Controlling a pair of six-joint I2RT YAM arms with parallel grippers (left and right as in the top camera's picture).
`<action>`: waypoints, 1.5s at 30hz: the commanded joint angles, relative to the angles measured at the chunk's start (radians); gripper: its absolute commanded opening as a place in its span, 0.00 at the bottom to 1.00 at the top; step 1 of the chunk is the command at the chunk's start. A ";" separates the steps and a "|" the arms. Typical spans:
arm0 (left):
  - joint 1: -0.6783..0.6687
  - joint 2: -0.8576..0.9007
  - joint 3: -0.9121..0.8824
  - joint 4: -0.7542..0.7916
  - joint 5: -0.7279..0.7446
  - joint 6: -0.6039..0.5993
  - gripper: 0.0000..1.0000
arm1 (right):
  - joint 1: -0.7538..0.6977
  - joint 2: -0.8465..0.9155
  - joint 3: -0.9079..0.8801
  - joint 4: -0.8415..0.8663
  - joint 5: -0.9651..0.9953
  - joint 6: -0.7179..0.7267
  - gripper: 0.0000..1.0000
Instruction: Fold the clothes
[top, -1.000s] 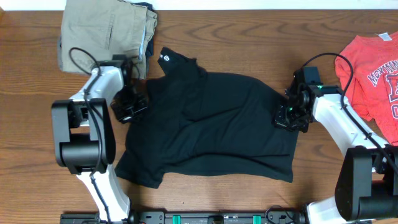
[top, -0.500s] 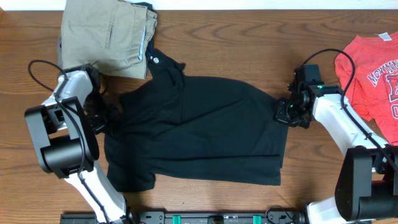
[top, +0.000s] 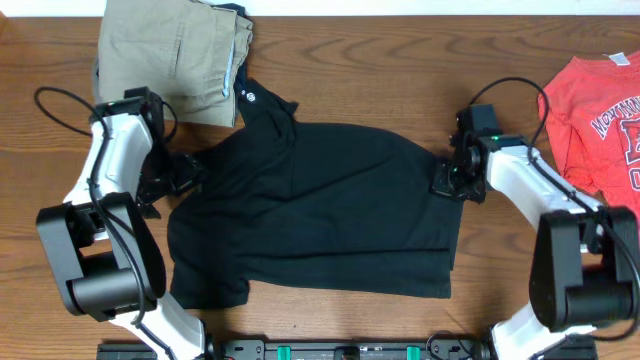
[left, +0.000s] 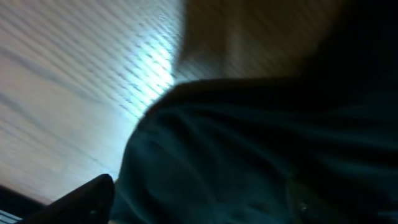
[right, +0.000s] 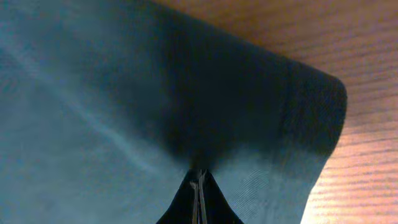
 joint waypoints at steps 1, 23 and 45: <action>-0.011 0.005 -0.002 -0.002 0.005 -0.001 0.91 | 0.003 0.042 -0.002 0.000 0.067 0.014 0.01; -0.012 0.005 -0.002 -0.022 0.011 -0.002 0.99 | -0.300 0.074 0.020 0.147 0.171 -0.018 0.01; -0.389 0.005 -0.002 0.165 0.138 0.021 0.49 | -0.389 0.074 0.645 -0.257 -0.206 -0.171 0.01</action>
